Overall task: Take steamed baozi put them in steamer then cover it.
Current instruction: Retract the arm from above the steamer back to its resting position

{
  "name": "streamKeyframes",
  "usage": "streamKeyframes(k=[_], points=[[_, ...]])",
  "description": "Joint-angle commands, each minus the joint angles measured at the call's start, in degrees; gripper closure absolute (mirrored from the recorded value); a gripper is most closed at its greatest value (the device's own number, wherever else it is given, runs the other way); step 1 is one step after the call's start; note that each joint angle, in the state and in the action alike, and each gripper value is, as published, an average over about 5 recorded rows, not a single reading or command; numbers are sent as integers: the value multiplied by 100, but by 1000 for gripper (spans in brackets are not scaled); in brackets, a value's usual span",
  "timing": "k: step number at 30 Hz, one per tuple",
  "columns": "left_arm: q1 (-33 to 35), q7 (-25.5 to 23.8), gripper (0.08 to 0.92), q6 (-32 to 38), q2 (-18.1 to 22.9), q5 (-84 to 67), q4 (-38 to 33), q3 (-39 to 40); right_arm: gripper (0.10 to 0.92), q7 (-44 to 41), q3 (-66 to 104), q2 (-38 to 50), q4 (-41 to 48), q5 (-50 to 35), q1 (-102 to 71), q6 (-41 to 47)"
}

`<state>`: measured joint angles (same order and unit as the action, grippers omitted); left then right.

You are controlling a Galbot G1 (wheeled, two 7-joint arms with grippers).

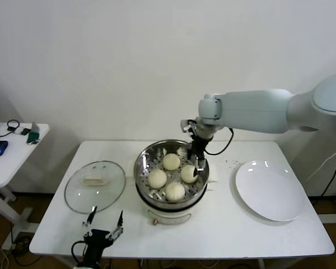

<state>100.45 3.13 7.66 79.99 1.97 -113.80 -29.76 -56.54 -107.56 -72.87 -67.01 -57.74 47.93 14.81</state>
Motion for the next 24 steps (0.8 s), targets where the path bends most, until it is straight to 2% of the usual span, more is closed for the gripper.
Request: streamKeyframes(k=[1,4,12,17,24], points=[[-29,19,177,-10,2,15,-8,-24,203,-171,359,1053,-234,-294,448,-241],[-65,101,177,34,13,43,-5,-46,203,141,482,1580,-423,-363,512,-423],[-246,301,177,47,18,348,-31,-146,203,2173,1776,3397,-1143,-102,-388,-1236],[-332,328,177,-153,-18,549,-34,-196,203,3140,3388,4335,-1402,16,-1983,-1760],[-359,622,177,-690,-26,1749,-88,-239,203,3915,6736,4911,-1585,415,-5155,-2235]])
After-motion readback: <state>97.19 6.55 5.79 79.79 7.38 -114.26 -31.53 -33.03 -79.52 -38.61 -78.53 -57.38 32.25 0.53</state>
